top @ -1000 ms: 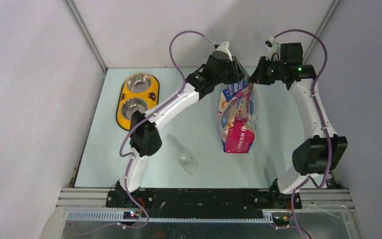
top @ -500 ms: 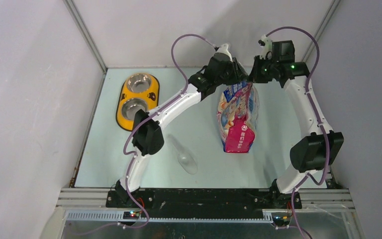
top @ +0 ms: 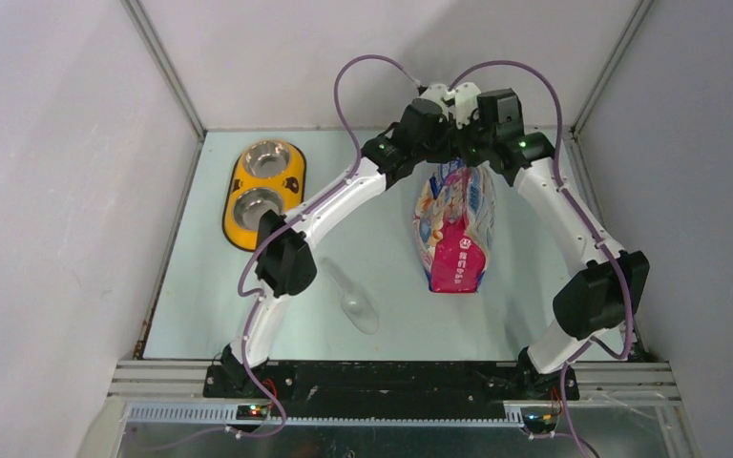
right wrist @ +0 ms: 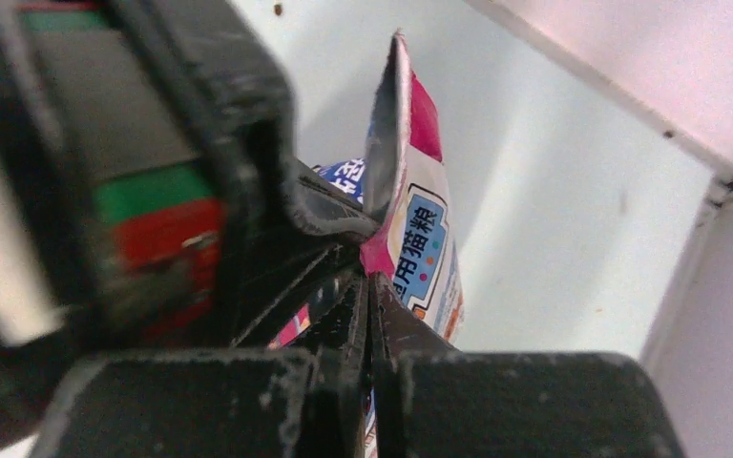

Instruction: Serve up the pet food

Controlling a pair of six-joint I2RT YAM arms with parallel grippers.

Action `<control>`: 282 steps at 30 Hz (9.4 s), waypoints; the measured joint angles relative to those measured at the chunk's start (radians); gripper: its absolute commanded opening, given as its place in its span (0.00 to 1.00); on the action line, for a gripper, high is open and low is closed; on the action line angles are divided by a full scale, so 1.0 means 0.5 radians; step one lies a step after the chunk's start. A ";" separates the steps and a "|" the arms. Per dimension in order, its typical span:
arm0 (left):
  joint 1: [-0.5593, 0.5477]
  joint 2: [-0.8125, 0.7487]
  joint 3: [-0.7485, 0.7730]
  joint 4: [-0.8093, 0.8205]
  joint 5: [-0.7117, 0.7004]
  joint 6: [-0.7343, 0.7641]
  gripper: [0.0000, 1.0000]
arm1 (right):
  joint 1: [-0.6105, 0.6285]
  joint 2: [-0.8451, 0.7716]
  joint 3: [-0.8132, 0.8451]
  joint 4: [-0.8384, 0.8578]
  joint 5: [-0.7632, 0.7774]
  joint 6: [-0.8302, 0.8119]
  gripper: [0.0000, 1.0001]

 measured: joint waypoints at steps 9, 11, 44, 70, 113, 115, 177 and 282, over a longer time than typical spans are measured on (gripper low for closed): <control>0.092 -0.005 -0.140 -0.203 0.060 0.210 0.00 | -0.004 -0.022 -0.137 0.243 0.244 -0.394 0.00; 0.113 -0.006 -0.151 -0.237 0.072 0.227 0.00 | -0.061 -0.022 -0.132 0.243 0.241 -0.399 0.00; 0.153 -0.365 -0.424 0.093 0.372 -0.334 0.54 | -0.064 0.166 0.345 -0.503 0.089 0.284 0.40; 0.172 -0.401 -0.124 -0.288 0.261 0.247 0.00 | -0.163 0.033 0.487 -0.803 0.254 0.251 0.00; -0.100 -0.473 -0.230 -0.486 -0.092 -0.053 0.02 | -0.005 -0.102 0.321 -0.952 0.330 0.608 0.22; -0.100 -0.464 -0.191 -0.519 -0.098 0.016 0.00 | -0.001 -0.106 0.321 -0.953 0.369 0.594 0.06; 0.381 -2.139 -2.853 -0.470 0.583 2.284 0.98 | -0.487 -1.736 -1.017 -0.962 -0.586 -0.391 1.00; 0.482 -1.784 -1.627 0.119 0.465 0.375 0.00 | 0.645 -0.609 0.079 0.346 -0.591 0.441 0.75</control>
